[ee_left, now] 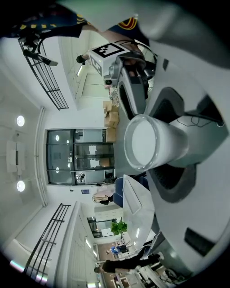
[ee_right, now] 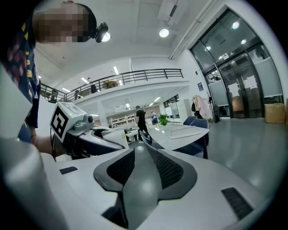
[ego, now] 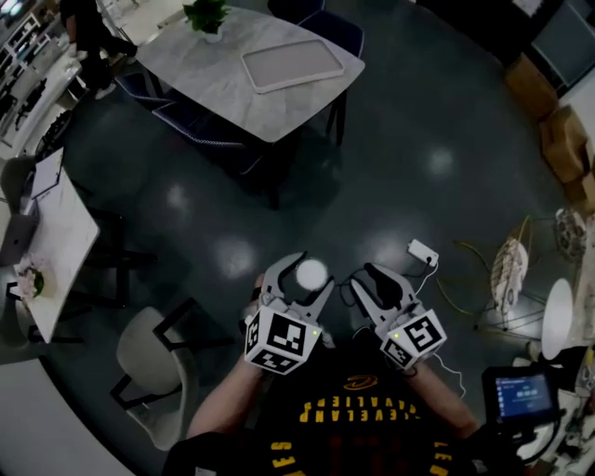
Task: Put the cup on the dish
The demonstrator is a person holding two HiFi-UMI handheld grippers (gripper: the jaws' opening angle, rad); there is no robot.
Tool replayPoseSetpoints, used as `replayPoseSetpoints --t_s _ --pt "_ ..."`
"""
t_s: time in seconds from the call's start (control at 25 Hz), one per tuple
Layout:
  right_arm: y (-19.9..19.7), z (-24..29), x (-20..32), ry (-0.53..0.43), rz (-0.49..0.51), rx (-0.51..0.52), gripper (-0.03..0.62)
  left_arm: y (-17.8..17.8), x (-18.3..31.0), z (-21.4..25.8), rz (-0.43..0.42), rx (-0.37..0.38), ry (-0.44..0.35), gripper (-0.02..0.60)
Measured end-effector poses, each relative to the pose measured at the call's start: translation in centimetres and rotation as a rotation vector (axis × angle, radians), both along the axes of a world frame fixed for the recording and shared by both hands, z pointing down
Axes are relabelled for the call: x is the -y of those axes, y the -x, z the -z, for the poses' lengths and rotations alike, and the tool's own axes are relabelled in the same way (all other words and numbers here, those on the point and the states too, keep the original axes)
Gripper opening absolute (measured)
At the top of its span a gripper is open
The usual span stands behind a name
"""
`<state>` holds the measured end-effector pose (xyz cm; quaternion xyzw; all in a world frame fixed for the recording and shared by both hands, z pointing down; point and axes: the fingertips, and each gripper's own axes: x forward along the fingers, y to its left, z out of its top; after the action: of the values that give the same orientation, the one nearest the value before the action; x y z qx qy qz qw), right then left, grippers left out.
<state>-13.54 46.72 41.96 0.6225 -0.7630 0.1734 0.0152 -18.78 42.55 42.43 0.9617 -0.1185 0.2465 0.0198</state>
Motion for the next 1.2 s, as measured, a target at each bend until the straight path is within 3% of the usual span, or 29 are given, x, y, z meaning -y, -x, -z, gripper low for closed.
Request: replayPoseSetpoints --t_s 0.56,0.84,0.96,1.2 --pt "4.8 0.4 1.2 -0.033 0.090 -0.045 0.140 0.8 1.5 3.0 -0.041 -0.012 -0.058 0.259" --pt "7.1 1.9 2.9 -0.126 0.176 -0.117 0.140 1.4 2.0 4.9 -0.037 -0.051 0.023 0.259" --pt "8.2 2.1 3.8 -0.152 0.224 -0.153 0.218 1.4 2.6 5.1 -0.036 -0.038 0.022 0.259" --pt "8.5 2.8 6.4 -0.204 0.254 -0.155 0.243 0.4 4.1 5.6 -0.037 -0.019 0.025 0.259"
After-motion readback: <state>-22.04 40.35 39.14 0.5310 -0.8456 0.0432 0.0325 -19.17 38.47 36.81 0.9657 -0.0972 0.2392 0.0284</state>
